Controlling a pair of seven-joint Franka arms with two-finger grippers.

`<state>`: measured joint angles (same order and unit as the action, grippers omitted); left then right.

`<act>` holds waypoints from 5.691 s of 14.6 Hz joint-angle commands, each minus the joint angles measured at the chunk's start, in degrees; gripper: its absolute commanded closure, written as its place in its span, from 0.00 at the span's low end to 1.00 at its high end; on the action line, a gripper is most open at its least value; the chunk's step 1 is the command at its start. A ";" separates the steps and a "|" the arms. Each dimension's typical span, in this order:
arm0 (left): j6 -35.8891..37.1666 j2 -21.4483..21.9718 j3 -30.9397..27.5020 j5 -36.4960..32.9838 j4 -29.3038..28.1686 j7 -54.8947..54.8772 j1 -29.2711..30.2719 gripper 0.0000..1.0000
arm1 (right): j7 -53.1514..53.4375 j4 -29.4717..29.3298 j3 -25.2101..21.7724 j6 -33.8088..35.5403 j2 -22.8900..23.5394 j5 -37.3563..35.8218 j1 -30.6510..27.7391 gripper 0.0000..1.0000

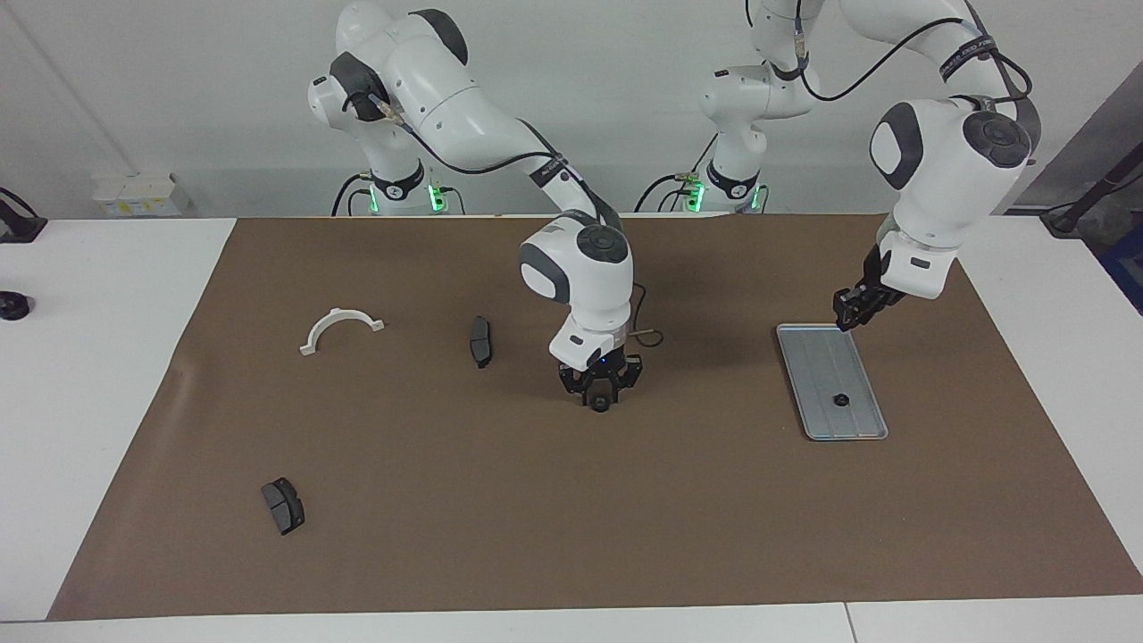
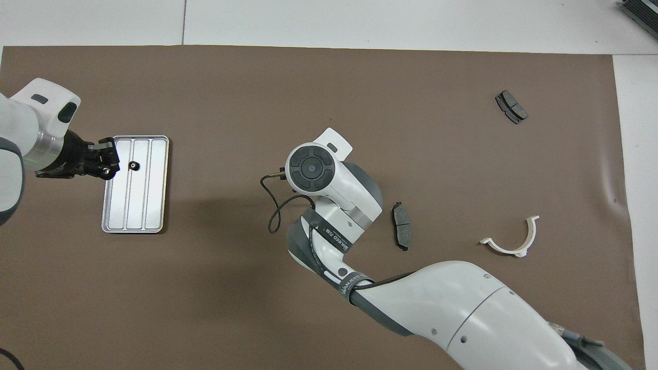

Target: Place bearing gear from tray to pile

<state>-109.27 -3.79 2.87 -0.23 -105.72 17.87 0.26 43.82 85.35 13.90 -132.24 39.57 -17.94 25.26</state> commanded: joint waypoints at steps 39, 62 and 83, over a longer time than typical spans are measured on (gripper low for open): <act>-32.61 -6.86 5.92 -2.67 -8.97 58.81 -21.81 0.00 | -31.96 10.10 0.69 11.56 -15.13 1.95 -36.00 0.00; -35.94 -13.44 6.01 -2.58 -12.58 -13.30 10.64 0.28 | 0.48 11.86 0.51 -7.43 -6.17 1.51 -2.59 0.23; -23.31 -9.14 6.45 -0.84 -7.85 -12.51 10.46 1.00 | -24.63 5.18 0.16 -1.71 -4.85 1.60 -22.78 1.00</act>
<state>-139.80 -16.53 8.56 -2.12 -115.70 5.32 10.06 24.30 91.73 13.10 -134.64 33.56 -16.43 5.79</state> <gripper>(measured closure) 0.767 0.643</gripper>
